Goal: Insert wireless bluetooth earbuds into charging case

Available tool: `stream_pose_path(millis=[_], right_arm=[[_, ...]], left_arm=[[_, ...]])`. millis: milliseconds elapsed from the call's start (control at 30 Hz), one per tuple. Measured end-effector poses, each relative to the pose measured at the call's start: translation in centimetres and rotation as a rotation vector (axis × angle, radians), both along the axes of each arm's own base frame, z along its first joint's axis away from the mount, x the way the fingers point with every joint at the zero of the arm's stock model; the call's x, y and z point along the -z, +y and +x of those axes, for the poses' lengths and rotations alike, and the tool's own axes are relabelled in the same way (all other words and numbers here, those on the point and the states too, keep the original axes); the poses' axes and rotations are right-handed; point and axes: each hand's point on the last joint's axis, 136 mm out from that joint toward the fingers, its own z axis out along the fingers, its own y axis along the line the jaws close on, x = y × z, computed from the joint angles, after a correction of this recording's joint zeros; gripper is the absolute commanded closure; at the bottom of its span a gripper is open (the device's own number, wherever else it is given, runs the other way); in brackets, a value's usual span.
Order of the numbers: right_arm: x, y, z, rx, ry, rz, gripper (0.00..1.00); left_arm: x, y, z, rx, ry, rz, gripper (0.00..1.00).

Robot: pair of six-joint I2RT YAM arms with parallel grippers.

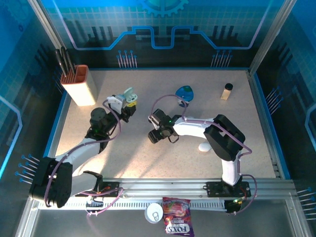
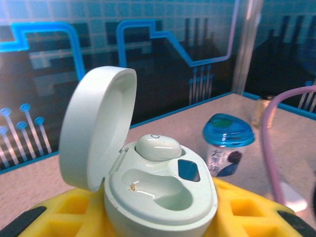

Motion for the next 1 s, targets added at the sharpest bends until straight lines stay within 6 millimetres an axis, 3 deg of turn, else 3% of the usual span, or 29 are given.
stream_pose_path(millis=[167, 600, 1000], right_arm=[[0.1, -0.8, 0.0, -0.010, -0.028, -0.065, 0.24], [0.0, -3.6, -1.1, 0.002, -0.033, -0.149, 0.25], [-1.1, -6.3, -1.1, 0.111, -0.032, -0.160, 0.27]], left_arm=[[0.8, 0.8, 0.4, -0.045, 0.035, 0.005, 0.61], [1.0, 0.8, 0.4, -0.046, 0.052, -0.016, 0.61], [1.1, 0.8, 0.5, -0.046, 0.054, -0.016, 0.61]])
